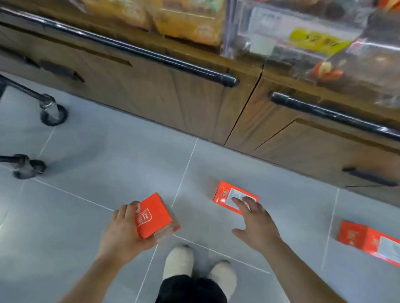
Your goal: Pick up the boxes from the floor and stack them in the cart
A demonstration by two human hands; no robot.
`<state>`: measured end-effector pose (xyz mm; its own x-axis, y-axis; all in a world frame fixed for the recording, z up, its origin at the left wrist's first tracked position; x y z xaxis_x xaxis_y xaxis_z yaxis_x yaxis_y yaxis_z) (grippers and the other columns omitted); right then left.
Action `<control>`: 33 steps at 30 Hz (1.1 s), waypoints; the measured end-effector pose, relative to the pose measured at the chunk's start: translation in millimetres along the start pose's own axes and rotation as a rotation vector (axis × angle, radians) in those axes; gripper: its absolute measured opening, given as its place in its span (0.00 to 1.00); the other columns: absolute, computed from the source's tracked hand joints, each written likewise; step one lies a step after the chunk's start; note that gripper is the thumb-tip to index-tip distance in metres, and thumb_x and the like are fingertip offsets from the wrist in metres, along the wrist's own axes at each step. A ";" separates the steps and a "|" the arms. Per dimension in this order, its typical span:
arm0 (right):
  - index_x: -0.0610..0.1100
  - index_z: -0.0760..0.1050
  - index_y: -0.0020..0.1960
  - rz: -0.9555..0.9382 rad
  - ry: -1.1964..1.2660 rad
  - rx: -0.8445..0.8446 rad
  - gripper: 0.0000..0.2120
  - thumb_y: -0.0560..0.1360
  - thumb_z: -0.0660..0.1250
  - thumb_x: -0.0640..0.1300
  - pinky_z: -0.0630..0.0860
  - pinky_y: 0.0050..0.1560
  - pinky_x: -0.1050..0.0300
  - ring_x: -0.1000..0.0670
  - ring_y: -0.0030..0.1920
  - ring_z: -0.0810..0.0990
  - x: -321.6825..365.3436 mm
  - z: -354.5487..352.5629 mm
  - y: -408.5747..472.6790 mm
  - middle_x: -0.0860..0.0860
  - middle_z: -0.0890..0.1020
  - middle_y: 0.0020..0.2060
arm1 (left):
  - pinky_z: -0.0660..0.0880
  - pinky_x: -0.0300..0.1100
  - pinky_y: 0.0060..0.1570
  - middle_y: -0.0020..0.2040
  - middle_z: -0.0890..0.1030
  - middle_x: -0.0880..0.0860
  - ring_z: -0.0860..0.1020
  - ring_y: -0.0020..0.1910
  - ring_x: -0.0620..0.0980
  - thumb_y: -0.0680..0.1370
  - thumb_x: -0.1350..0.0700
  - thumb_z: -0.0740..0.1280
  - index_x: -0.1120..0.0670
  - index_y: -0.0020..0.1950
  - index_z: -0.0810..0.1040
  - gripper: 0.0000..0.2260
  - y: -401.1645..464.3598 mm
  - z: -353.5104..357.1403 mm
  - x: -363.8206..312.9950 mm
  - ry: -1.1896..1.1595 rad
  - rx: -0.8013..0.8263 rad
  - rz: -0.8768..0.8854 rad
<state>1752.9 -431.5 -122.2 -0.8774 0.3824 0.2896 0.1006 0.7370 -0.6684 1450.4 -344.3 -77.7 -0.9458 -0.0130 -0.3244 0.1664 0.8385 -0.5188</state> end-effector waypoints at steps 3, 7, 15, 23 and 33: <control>0.56 0.53 0.75 -0.046 -0.115 -0.064 0.41 0.69 0.71 0.54 0.51 0.73 0.50 0.47 0.75 0.54 4.0 25.8 56.6 0.49 0.55 0.75 | 0.72 0.50 0.54 0.55 0.72 0.50 0.70 0.59 0.54 0.45 0.19 0.59 0.55 0.64 0.67 0.58 26.8 30.6 17.4 -0.036 -0.027 -0.056; 0.57 0.52 0.75 -0.002 -0.300 -0.041 0.45 0.66 0.73 0.54 0.47 0.73 0.40 0.43 0.74 0.53 -2.3 61.2 118.3 0.45 0.53 0.74 | 0.74 0.50 0.51 0.55 0.73 0.50 0.71 0.57 0.54 0.47 0.18 0.59 0.54 0.64 0.67 0.56 64.1 78.6 50.3 0.007 -0.007 -0.042; 0.53 0.63 0.66 -0.011 -0.358 -0.029 0.33 0.64 0.71 0.55 0.70 0.56 0.50 0.42 0.57 0.71 1.5 52.3 131.3 0.46 0.67 0.60 | 0.75 0.48 0.47 0.56 0.73 0.48 0.71 0.57 0.53 0.58 0.41 0.77 0.52 0.65 0.67 0.40 84.4 98.3 58.5 0.044 -0.032 -0.018; 0.55 0.64 0.60 -0.034 -0.061 -0.158 0.30 0.65 0.65 0.70 0.75 0.51 0.49 0.42 0.54 0.73 76.1 -90.8 -15.6 0.48 0.68 0.54 | 0.74 0.45 0.51 0.57 0.71 0.45 0.70 0.59 0.49 0.58 0.30 0.73 0.50 0.65 0.65 0.42 -32.4 -73.2 -4.4 -0.078 -0.077 -0.069; 0.55 0.65 0.66 -0.214 0.093 -0.201 0.35 0.62 0.69 0.64 0.74 0.49 0.51 0.42 0.57 0.75 201.7 -260.3 -199.6 0.49 0.67 0.57 | 0.71 0.46 0.53 0.58 0.72 0.52 0.70 0.60 0.54 0.58 0.37 0.73 0.54 0.66 0.67 0.42 -201.9 -271.1 -60.7 -0.309 -0.258 -0.192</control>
<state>1677.9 -356.4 248.0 -0.8430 0.2489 0.4769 0.0170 0.8984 -0.4388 1398.7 -365.2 261.1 -0.8186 -0.3111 -0.4828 -0.1165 0.9131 -0.3908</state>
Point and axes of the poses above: each hand's wrist, its own y-axis towards the middle knuckle, its own z-axis out of the palm, x = y × z, the point moved 3 cm from there along y, towards the middle knuckle
